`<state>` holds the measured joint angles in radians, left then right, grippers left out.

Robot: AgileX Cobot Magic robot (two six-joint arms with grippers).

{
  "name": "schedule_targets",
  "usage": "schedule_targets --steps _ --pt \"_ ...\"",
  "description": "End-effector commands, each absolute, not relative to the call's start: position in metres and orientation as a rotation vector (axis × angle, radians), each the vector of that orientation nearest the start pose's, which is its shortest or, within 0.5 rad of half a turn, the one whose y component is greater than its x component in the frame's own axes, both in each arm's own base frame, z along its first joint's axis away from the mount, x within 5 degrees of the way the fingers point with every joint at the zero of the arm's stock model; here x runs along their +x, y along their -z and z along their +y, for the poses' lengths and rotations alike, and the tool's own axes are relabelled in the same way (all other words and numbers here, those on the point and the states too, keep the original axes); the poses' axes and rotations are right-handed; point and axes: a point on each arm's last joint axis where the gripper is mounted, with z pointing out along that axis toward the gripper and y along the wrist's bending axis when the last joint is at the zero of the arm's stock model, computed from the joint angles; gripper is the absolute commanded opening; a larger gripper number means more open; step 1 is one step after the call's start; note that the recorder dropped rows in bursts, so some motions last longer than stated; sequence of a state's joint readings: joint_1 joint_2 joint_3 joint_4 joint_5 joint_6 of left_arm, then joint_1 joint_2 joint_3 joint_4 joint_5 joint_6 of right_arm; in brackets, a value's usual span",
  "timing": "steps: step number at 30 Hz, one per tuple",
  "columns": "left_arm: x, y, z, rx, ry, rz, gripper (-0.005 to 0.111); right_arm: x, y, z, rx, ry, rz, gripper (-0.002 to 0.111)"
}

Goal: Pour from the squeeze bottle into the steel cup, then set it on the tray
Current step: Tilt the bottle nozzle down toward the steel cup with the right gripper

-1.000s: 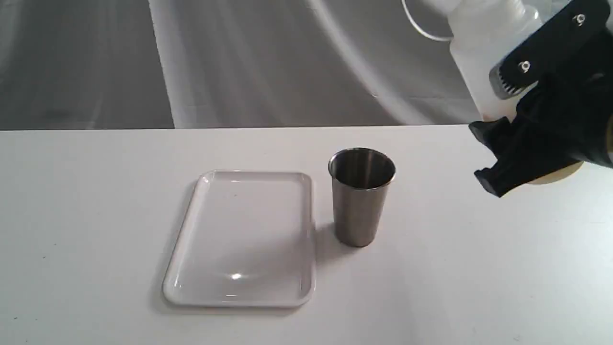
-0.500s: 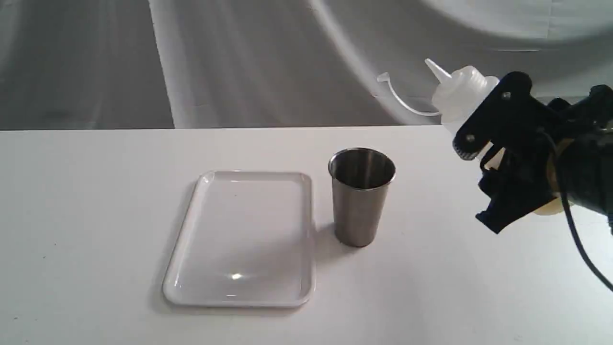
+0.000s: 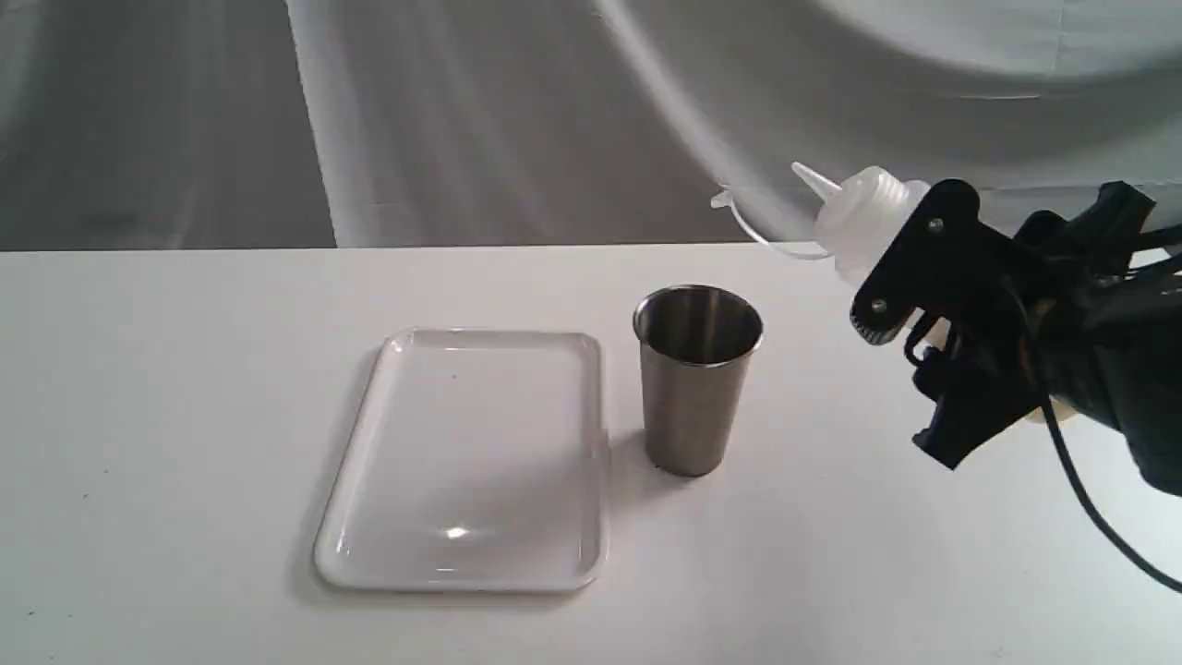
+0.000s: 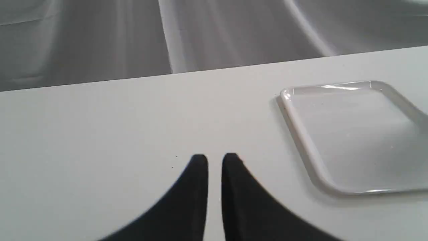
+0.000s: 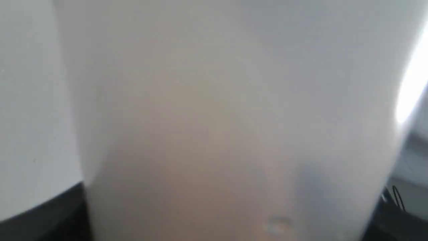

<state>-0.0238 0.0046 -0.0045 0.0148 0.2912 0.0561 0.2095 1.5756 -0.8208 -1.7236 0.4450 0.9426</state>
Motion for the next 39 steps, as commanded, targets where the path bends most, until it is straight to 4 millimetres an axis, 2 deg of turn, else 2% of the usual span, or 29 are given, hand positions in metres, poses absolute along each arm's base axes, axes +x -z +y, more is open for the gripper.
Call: schedule_targets --steps 1,8,13,19,23,25,29,34,39 --pt "0.055 -0.187 -0.001 0.091 -0.040 1.765 0.008 0.320 -0.229 0.025 -0.817 0.873 2.025 0.000" --pt "0.055 -0.187 -0.001 0.091 -0.040 1.765 0.008 0.319 -0.233 0.015 -0.788 1.027 2.019 0.000" --pt "0.055 -0.187 -0.001 0.091 -0.040 1.765 0.008 0.320 -0.231 0.016 -0.798 1.025 2.022 0.000" --pt "0.055 -0.187 -0.001 0.091 -0.040 1.765 0.008 0.323 -0.219 0.030 -0.866 0.976 2.028 0.000" --pt "0.055 -0.187 -0.001 0.091 -0.040 1.765 0.008 0.324 -0.215 0.031 -0.865 0.966 2.041 0.000" --pt "0.055 -0.187 -0.001 0.091 -0.040 1.765 0.008 0.324 -0.215 0.029 -0.788 0.957 2.054 0.000" --pt "0.055 -0.187 -0.001 0.091 -0.040 1.765 0.008 0.323 -0.221 0.024 -0.529 0.931 2.069 0.000" --pt "0.055 -0.187 -0.001 0.091 -0.040 1.765 0.008 0.328 -0.223 0.024 -0.544 0.865 2.070 0.000" --pt "0.055 -0.187 -0.001 0.091 -0.040 1.765 0.008 0.334 -0.239 0.028 -0.409 0.725 2.093 0.000"
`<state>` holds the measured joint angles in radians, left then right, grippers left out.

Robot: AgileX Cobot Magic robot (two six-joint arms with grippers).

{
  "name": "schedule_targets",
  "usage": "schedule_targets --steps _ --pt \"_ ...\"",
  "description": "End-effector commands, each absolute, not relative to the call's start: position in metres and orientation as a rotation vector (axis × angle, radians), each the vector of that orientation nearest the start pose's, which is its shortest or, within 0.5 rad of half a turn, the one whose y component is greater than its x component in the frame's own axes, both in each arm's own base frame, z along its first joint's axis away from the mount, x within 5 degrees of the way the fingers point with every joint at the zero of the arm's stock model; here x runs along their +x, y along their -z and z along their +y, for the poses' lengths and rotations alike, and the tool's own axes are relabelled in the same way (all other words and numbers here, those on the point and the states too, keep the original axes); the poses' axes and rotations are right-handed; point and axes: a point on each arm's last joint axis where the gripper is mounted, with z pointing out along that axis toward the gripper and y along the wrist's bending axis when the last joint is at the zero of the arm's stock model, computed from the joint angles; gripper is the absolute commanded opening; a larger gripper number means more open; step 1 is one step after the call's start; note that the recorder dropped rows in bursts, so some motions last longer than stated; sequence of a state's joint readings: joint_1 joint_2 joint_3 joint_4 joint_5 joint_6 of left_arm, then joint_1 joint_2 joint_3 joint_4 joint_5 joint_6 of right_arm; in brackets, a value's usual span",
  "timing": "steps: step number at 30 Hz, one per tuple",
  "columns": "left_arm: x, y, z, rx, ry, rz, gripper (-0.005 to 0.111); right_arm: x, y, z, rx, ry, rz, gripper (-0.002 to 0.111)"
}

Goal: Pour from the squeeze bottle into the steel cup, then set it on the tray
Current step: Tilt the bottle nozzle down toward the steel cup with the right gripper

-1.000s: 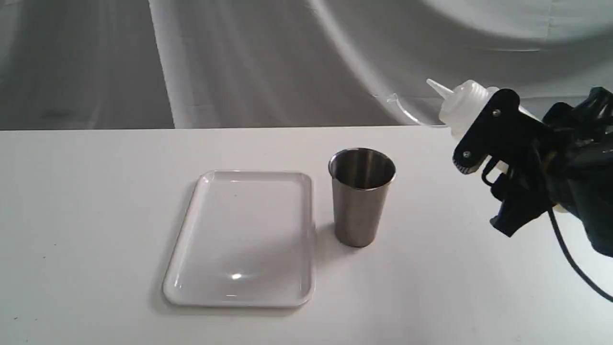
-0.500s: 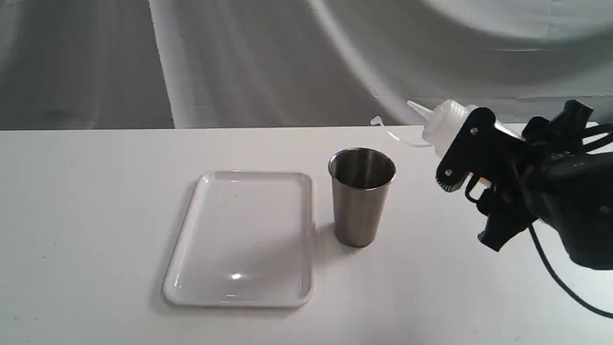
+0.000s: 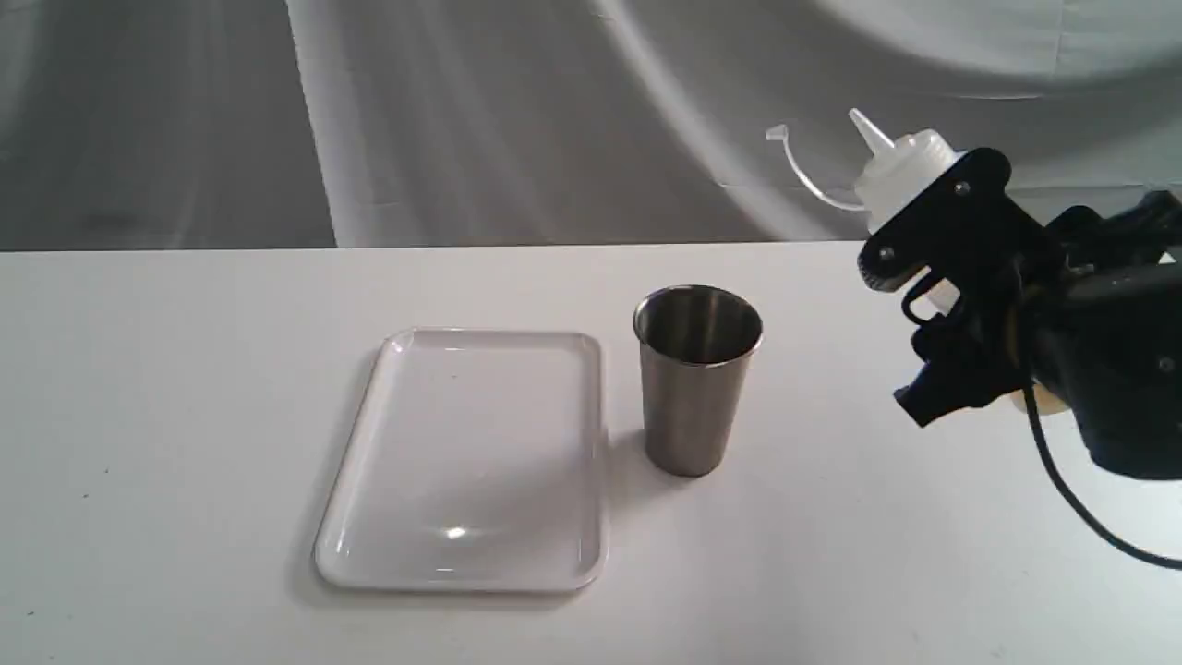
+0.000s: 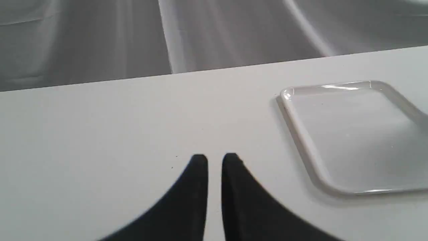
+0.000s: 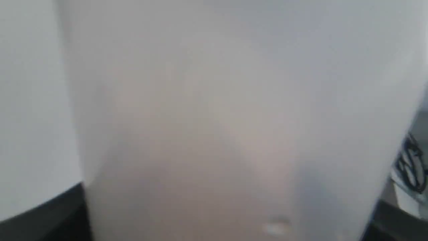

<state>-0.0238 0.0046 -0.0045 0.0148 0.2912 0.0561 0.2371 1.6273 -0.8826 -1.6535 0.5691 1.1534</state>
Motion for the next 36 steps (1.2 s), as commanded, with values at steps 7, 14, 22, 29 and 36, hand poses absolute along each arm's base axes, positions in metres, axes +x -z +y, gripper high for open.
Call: schedule_targets --steps 7,14,22,29,36 --pt "0.055 -0.187 -0.001 0.091 -0.040 1.765 0.008 0.340 -0.249 0.032 -0.294 0.591 2.103 0.000" --pt "0.055 -0.187 -0.001 0.091 -0.040 1.765 0.008 0.340 -0.248 0.033 -0.071 0.443 2.120 0.000" --pt "0.055 -0.187 -0.001 0.091 -0.040 1.765 0.008 0.342 -0.253 0.039 -0.136 0.378 2.073 0.000" --pt "0.055 -0.187 -0.001 0.091 -0.040 1.765 0.008 0.338 -0.269 0.032 -0.167 0.501 2.012 0.000" --pt "0.055 -0.187 -0.001 0.091 -0.040 1.765 0.008 0.337 -0.280 0.033 -0.500 0.705 1.920 0.000"
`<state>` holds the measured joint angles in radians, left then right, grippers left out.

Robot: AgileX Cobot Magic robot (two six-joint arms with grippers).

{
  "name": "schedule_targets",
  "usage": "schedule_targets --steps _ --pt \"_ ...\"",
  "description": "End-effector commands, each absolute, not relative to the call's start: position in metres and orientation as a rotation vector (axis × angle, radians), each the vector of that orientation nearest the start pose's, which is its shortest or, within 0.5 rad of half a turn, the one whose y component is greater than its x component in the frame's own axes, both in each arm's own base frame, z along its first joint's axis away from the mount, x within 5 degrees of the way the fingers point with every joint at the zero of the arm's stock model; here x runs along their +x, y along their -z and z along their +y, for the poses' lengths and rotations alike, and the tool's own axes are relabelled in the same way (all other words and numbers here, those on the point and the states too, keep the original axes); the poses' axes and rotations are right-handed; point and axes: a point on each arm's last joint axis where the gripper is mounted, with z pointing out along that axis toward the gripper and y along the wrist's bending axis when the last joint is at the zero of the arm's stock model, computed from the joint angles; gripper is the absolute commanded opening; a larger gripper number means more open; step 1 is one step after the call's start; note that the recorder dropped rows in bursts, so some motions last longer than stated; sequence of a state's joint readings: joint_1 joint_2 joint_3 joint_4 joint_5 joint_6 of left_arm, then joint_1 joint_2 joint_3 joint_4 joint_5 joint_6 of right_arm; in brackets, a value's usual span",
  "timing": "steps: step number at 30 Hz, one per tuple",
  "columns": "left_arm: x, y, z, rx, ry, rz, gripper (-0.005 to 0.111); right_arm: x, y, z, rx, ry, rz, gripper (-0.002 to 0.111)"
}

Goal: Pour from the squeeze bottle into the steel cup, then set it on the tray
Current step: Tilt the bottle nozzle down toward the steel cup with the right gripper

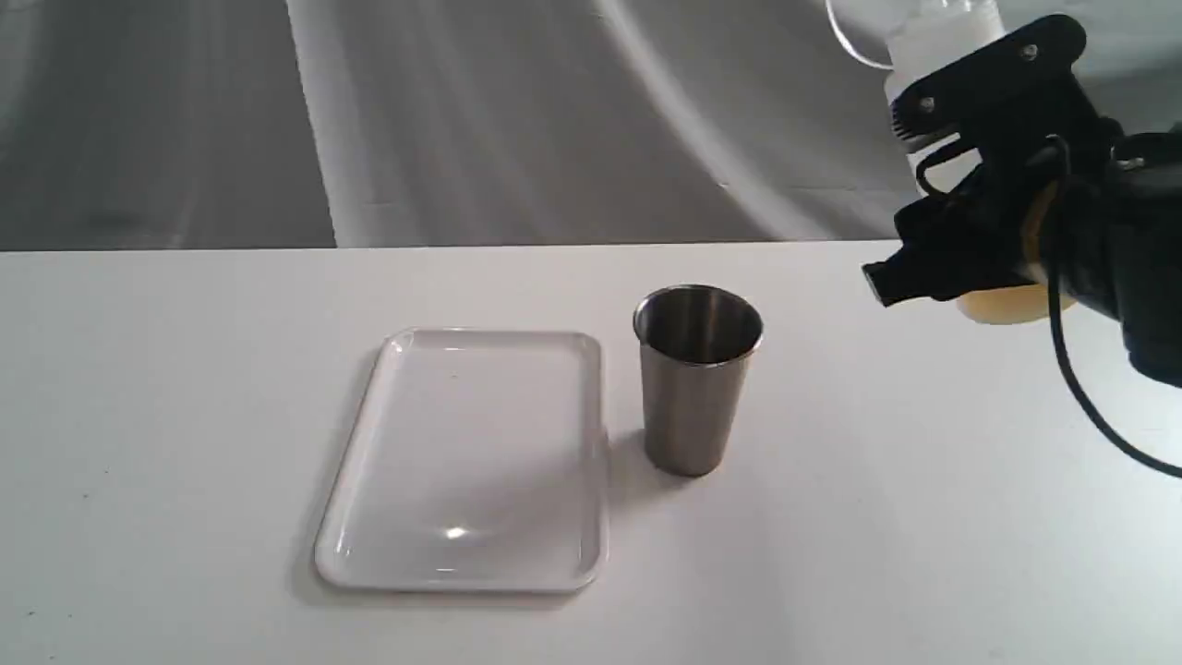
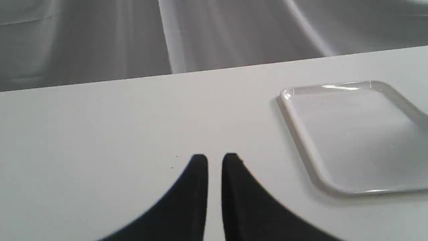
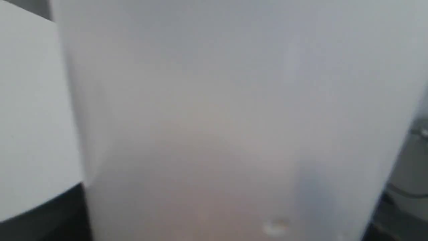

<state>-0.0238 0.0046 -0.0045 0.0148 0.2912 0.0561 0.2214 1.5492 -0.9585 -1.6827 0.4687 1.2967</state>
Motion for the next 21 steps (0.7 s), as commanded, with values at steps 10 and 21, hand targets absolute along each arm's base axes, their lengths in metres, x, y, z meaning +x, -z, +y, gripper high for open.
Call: schedule_targets --steps 10,21 --pt "0.055 -0.187 -0.001 0.091 -0.040 1.765 0.008 0.346 -0.258 0.028 -0.722 0.940 1.942 0.000" --pt "0.055 -0.187 -0.001 0.091 -0.040 1.765 0.008 0.357 -0.222 0.023 -0.808 1.084 2.018 0.000"
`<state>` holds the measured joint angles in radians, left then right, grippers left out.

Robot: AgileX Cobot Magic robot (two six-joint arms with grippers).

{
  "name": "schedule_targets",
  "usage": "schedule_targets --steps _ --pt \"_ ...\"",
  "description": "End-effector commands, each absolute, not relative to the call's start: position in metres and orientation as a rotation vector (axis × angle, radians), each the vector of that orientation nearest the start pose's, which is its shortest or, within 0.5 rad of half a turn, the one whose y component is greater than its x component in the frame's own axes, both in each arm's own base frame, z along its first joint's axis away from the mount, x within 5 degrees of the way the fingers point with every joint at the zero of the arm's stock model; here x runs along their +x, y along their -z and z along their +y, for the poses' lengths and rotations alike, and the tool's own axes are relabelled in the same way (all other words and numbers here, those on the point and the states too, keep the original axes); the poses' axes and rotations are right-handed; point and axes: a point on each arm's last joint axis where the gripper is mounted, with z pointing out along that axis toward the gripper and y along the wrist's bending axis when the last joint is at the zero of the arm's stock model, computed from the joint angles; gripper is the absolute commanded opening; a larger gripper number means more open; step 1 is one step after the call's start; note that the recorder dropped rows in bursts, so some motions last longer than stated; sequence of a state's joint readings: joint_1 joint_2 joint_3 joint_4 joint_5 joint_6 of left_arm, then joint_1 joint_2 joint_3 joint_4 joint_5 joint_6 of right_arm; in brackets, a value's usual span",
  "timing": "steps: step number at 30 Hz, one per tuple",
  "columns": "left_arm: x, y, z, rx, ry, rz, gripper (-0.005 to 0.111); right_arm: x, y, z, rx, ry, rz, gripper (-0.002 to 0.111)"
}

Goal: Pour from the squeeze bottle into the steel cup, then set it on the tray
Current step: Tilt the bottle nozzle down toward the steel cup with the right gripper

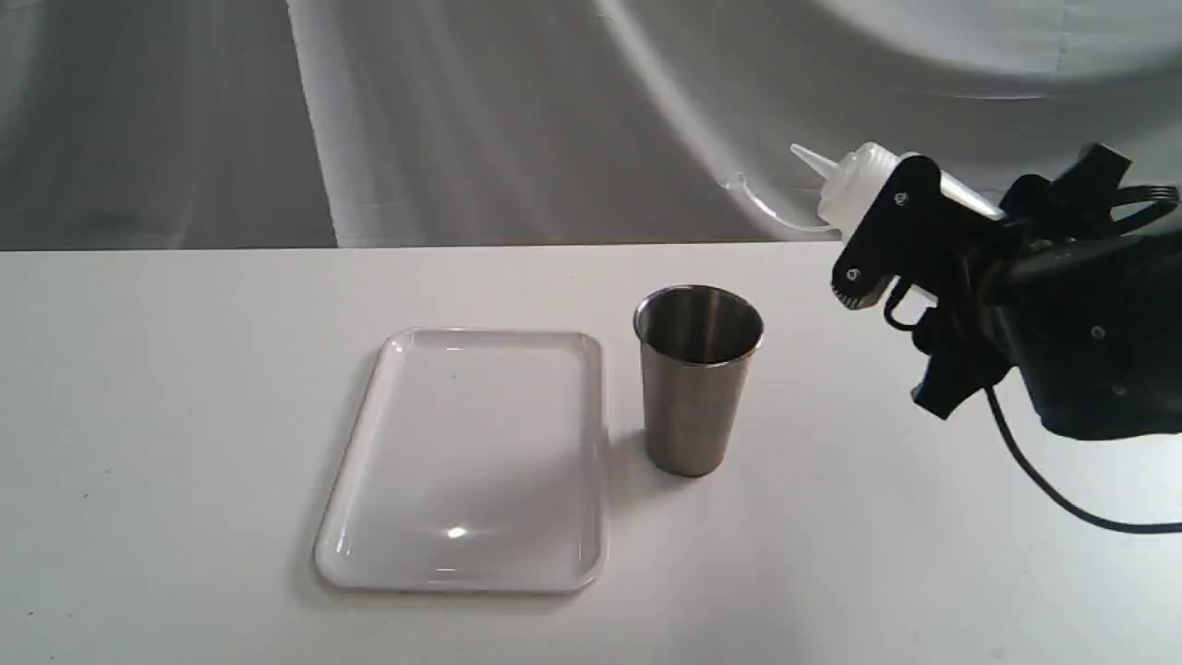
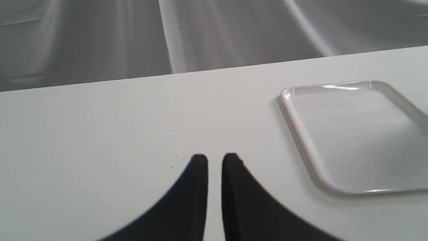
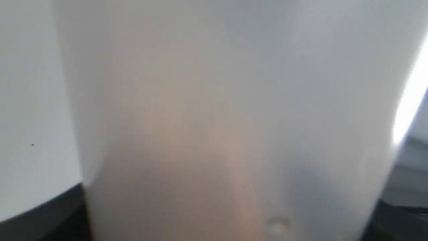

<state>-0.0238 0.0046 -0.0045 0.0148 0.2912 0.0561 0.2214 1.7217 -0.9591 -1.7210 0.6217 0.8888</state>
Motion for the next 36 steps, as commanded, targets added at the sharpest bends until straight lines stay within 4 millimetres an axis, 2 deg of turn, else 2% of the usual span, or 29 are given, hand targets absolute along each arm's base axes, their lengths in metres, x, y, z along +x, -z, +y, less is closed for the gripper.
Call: schedule_targets --steps 1,10,19,36 --pt "0.055 -0.187 -0.001 0.091 -0.040 1.765 0.008 0.357 -0.222 0.024 -0.821 1.088 2.016 0.000" --pt "0.055 -0.187 -0.001 0.091 -0.040 1.765 0.008 0.372 -0.248 0.028 -0.879 1.155 1.922 0.000" --pt "0.055 -0.187 -0.001 0.091 -0.040 1.765 0.008 0.372 -0.248 0.029 -1.060 1.234 1.876 0.000" --pt "0.055 -0.187 -0.001 0.091 -0.040 1.765 0.008 0.371 -0.248 0.032 -1.101 1.256 1.858 0.000"
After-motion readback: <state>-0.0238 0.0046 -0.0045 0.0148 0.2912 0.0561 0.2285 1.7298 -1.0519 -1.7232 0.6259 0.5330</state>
